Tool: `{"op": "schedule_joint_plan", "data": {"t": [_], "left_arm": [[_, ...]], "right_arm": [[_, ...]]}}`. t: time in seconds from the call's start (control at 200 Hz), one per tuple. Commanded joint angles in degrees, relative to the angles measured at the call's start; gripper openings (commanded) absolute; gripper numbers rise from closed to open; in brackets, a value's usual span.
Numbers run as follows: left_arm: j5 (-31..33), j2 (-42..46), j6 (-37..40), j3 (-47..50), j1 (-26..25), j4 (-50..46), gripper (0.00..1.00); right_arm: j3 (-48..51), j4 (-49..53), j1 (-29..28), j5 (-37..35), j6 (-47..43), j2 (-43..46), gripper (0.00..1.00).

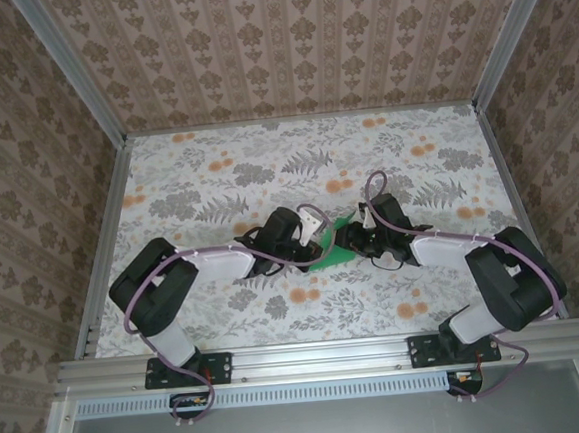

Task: Fold a paper plane with a square sheet of paper (pick it up from the middle)
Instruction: Fourth fold the wing at the center of the table.

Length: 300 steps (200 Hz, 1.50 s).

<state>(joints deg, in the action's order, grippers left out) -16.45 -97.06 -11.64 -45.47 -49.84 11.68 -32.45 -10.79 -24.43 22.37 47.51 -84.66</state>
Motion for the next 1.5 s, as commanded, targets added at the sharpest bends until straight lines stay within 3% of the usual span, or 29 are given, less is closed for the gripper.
{"op": "schedule_joint_plan", "data": {"t": [0.0,0.805,1.17,1.495], "left_arm": [[-4.2,-1.6,-1.8,-1.2,0.2,-1.1,0.07],[-13.4,-7.1,-6.4,-5.6,2.1,-1.9,0.11],[-13.7,-8.2,-6.1,-6.8,2.1,-3.2,0.09],[-14.1,-8.1,-6.0,-6.9,2.1,-2.7,0.13]], "right_arm": [[0.7,-2.9,0.1,0.9,0.1,-1.0,0.40],[-0.5,-0.7,0.8,-1.1,-0.4,-4.5,0.51],[1.8,-4.8,0.9,0.8,-1.0,-0.4,0.52],[0.9,-3.4,0.9,-1.4,0.4,-3.9,0.52]]}}
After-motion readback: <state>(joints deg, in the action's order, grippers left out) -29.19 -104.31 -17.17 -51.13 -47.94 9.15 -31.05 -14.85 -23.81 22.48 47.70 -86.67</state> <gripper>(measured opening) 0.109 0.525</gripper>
